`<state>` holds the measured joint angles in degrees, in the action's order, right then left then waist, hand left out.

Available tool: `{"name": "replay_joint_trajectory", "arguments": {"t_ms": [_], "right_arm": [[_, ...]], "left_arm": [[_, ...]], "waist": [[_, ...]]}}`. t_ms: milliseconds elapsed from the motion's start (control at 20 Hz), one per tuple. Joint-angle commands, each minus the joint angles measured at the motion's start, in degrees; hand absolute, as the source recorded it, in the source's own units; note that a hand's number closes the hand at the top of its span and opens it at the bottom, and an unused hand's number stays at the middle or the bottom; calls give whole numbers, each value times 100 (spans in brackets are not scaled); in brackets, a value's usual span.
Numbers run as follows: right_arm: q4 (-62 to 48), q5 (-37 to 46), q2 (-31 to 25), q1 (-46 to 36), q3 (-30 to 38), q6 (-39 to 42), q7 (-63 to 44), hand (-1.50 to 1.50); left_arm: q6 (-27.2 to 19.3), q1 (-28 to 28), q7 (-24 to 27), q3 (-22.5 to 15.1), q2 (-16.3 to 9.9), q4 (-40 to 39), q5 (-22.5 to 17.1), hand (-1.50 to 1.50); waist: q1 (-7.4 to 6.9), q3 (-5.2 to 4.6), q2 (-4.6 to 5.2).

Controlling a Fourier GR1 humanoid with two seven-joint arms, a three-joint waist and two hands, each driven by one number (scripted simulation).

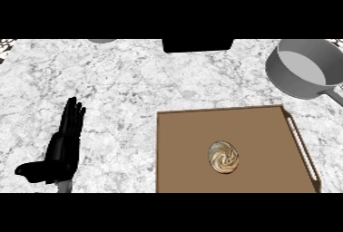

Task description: Pick the cupcake from the tray and place it in the pot

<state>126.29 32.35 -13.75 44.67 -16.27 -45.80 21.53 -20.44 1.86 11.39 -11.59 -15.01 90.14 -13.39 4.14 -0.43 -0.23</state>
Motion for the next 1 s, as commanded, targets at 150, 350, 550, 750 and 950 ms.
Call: {"name": "replay_joint_trajectory", "arguments": {"t_ms": [150,350,550,750,950], "right_arm": [[140,1903,320,1637,-478,454,-1417,-150],[370,3207,986,1972,-1122,957,-2203,-150],[515,4315,1352,1424,-1694,1651,-3393,-150],[295,5233,1366,719,-2157,2270,-4622,-150],[-30,5778,1371,50,-2546,2798,-5981,-150]], "left_arm": [[121,-161,-74,-82,-41,65,45,0],[219,-403,-104,-124,39,-53,24,0],[216,-192,-68,-207,53,75,101,0],[212,-291,-183,-270,78,84,200,0],[440,-537,-204,105,3,-279,-79,0]], "waist": [[-377,-14,141],[-438,-2,138],[-558,15,110],[-531,25,91],[-466,26,80]]}}
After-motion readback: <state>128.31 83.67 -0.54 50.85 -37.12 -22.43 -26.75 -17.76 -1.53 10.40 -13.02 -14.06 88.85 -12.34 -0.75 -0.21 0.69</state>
